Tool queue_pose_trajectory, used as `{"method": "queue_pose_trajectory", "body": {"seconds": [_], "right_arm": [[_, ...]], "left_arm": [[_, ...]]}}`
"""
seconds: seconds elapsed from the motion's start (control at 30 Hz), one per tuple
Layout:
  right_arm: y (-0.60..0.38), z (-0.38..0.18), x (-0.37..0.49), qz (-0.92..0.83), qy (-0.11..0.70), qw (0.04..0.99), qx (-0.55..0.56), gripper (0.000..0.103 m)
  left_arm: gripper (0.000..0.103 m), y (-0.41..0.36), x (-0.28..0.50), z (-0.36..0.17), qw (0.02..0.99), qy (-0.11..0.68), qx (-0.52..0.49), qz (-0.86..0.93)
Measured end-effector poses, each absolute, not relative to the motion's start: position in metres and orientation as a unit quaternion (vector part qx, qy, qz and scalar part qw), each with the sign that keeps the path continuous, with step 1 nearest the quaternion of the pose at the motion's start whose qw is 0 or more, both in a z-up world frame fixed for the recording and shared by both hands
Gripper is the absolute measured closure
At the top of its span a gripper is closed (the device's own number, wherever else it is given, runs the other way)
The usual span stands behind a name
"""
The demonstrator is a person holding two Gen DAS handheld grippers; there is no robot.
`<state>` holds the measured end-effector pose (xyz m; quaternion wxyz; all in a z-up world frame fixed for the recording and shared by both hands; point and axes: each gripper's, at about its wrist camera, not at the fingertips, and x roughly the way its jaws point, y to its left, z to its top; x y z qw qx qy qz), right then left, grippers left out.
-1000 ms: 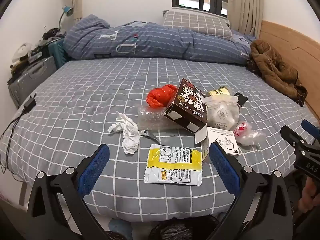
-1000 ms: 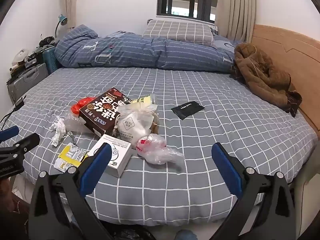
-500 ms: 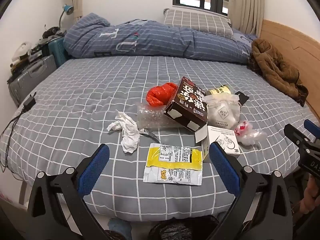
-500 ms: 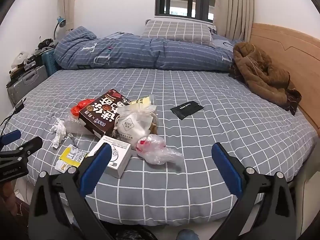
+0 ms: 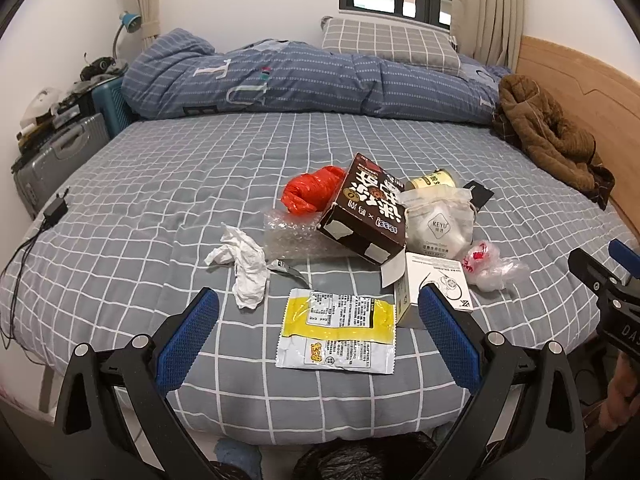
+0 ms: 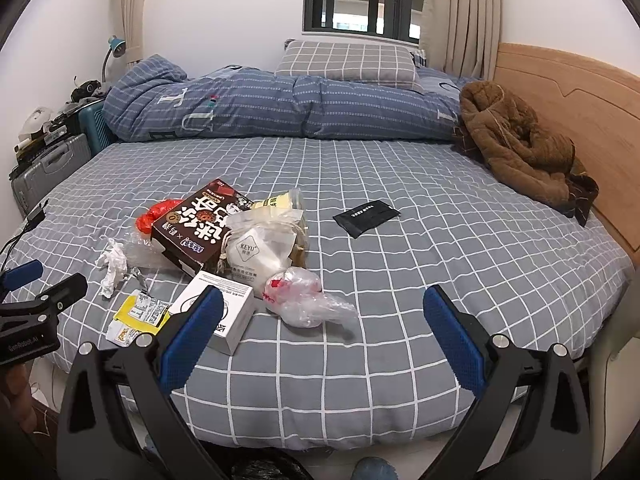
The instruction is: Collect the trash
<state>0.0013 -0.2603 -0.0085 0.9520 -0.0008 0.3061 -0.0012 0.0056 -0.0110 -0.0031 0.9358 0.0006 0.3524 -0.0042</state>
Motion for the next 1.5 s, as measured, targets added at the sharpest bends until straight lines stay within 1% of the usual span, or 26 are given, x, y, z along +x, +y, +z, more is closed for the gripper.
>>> {"method": "queue_pose_trajectory", "body": {"seconds": [1.5], "right_arm": [[-0.250,-0.006,0.003,0.004,0.302,0.953,-0.003,0.007]], "left_arm": [[0.006,-0.002,0.002,-0.001,0.935,0.353,0.005,0.009]]}}
